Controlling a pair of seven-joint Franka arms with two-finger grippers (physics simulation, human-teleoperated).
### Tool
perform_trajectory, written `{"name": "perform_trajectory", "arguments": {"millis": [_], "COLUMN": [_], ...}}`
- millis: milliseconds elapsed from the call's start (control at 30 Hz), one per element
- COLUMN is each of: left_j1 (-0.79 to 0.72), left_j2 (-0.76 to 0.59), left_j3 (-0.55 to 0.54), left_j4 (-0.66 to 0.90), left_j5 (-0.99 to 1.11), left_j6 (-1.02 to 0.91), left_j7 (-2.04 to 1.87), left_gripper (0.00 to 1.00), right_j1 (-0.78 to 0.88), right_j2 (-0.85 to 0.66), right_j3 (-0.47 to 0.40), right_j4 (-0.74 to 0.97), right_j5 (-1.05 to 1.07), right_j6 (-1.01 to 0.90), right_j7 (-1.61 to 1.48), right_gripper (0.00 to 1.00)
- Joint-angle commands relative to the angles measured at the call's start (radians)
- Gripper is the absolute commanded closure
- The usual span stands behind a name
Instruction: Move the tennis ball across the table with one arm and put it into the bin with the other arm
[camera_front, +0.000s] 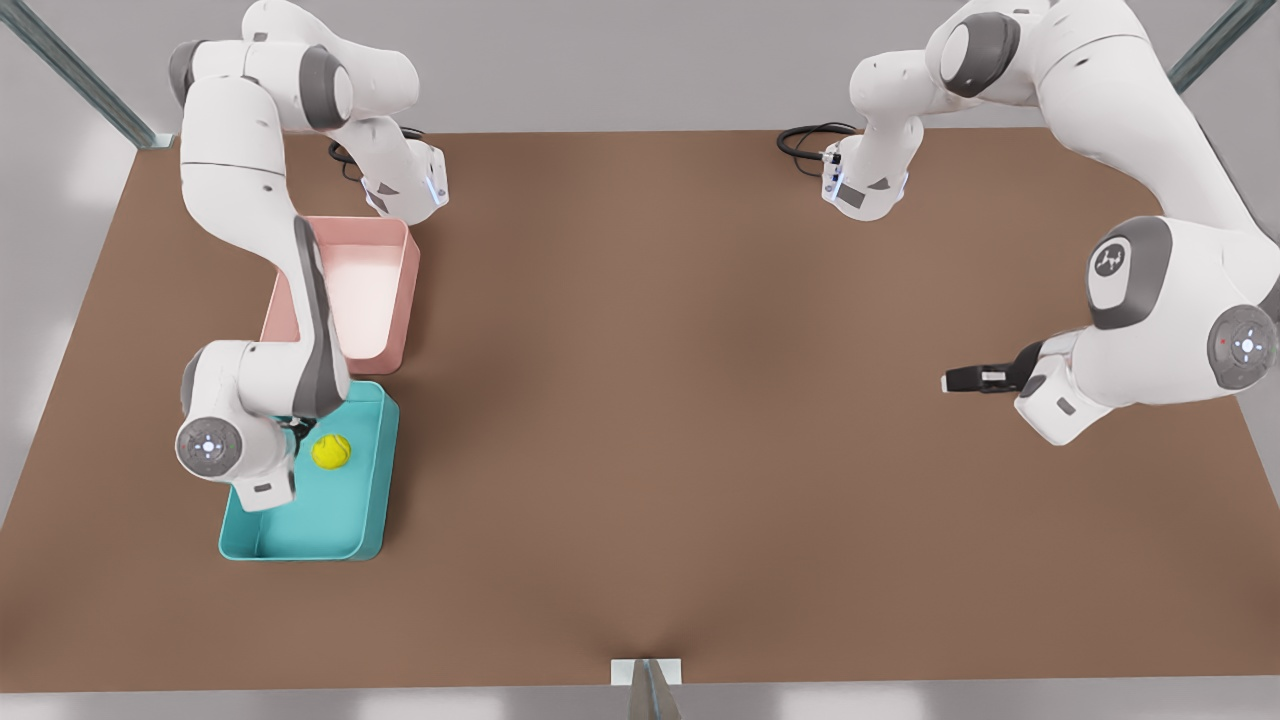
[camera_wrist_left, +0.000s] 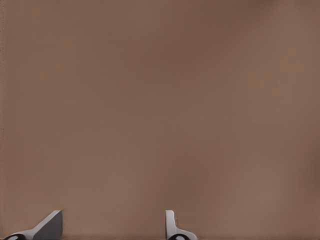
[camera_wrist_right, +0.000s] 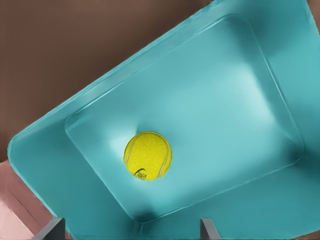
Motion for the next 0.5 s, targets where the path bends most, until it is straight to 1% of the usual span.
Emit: {"name": "perform_trajectory", "arguments": {"millis": [0,33,67,100,133,167,200,233,267,333,400,467], "left_j1": [0.001,0.001,0.001,0.0,0.0,0.0,0.0,0.0,-0.002,-0.002,-0.002,0.0], "left_j2": [-0.001,-0.001,-0.001,-0.001,-0.001,-0.001,-0.001,-0.001,-0.001,-0.001,-0.001,-0.001], "left_j3": [-0.001,-0.001,-0.001,-0.001,-0.001,-0.001,-0.001,-0.003,-0.003,-0.001,-0.001,-0.001], "left_j4": [-0.004,-0.004,-0.004,-0.006,-0.006,-0.006,-0.006,-0.006,-0.006,-0.006,-0.007,-0.006], "left_j5": [0.034,0.032,0.034,0.034,0.035,0.035,0.035,0.035,0.037,0.037,0.035,0.035], "left_j6": [0.01,0.009,0.009,0.009,0.009,0.009,0.009,0.009,0.009,0.009,0.006,-0.005], "left_j7": [0.034,0.045,0.045,0.045,0.045,0.045,0.045,0.045,0.045,0.045,0.045,0.046], "left_gripper": [0.0,0.0,0.0,0.0,0.0,0.0,0.0,0.0,0.0,0.0,0.0,0.0], "right_j1": [0.023,0.033,0.033,0.03,0.026,0.021,-0.026,-0.065,-0.066,-0.057,-0.057,-0.056], "right_j2": [-0.014,-0.028,-0.061,-0.112,-0.17,-0.255,-0.291,-0.341,-0.374,-0.381,-0.382,-0.381], "right_j3": [0.008,0.008,0.017,0.024,0.05,0.071,0.115,0.14,0.134,0.122,0.103,0.102], "right_j4": [0.134,0.229,0.271,0.286,0.288,0.251,0.23,0.193,0.144,0.107,0.085,0.084], "right_j5": [0.092,0.184,0.172,0.149,0.149,0.121,0.118,0.117,0.117,0.117,0.113,0.11], "right_j6": [-0.397,-0.474,-0.511,-0.523,-0.566,-0.577,-0.577,-0.566,-0.538,-0.512,-0.485,-0.485], "right_j7": [0.854,1.333,1.399,1.398,1.403,1.406,1.397,1.352,1.291,1.288,1.203,1.2], "right_gripper": [0.0,0.0,0.0,0.0,0.0,0.0,0.0,0.0,0.0,0.0,0.0,0.0]}}
